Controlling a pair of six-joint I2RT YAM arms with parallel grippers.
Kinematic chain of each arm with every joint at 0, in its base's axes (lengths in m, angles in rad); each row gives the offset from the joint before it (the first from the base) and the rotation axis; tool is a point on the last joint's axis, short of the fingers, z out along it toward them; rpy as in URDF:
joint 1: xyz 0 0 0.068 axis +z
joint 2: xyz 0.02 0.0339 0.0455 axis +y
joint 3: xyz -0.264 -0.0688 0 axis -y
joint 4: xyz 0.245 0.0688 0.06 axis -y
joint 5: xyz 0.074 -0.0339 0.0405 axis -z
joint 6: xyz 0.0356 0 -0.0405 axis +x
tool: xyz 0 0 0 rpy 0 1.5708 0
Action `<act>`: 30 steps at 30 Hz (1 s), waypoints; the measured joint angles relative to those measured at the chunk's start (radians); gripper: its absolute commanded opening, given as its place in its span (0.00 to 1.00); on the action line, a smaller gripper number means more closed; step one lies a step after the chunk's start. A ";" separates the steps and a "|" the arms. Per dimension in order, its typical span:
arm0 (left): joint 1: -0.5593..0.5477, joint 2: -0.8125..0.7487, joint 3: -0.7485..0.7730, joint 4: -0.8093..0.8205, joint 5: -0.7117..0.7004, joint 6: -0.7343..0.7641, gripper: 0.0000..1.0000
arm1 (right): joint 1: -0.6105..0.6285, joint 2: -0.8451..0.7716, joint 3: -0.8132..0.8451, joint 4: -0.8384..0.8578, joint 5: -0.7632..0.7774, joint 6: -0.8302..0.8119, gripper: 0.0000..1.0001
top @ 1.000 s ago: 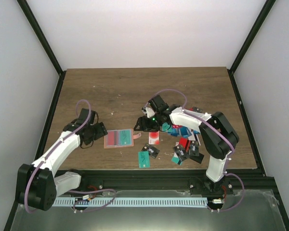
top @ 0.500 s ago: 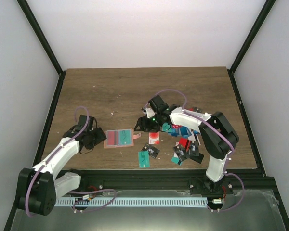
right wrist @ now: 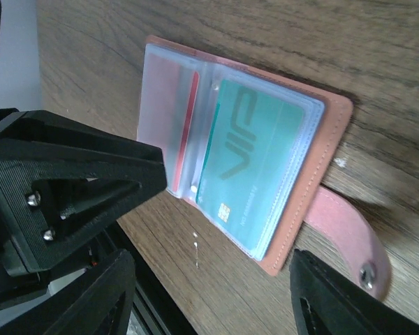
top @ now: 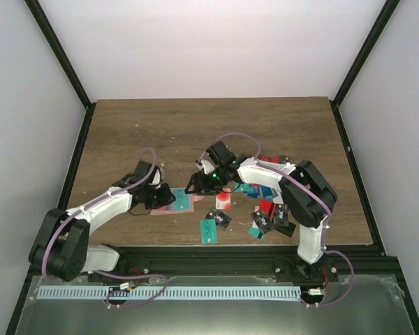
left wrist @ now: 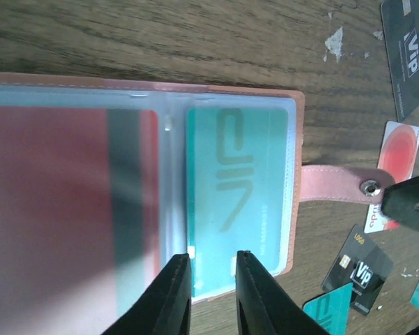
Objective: Put the credit cards into the card holder
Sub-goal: Close the card holder at the center of the board.
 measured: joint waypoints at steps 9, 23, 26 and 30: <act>-0.014 0.082 0.018 0.025 0.007 0.034 0.08 | 0.001 0.090 0.008 0.038 -0.053 0.042 0.60; -0.016 0.151 0.018 0.051 0.009 0.062 0.04 | 0.002 0.158 0.042 0.084 -0.104 0.075 0.58; -0.016 0.151 0.017 0.051 0.011 0.065 0.06 | 0.004 0.165 0.046 0.085 -0.106 0.076 0.58; -0.016 0.127 0.020 0.024 0.005 0.063 0.26 | 0.006 0.165 0.061 0.066 -0.101 0.069 0.57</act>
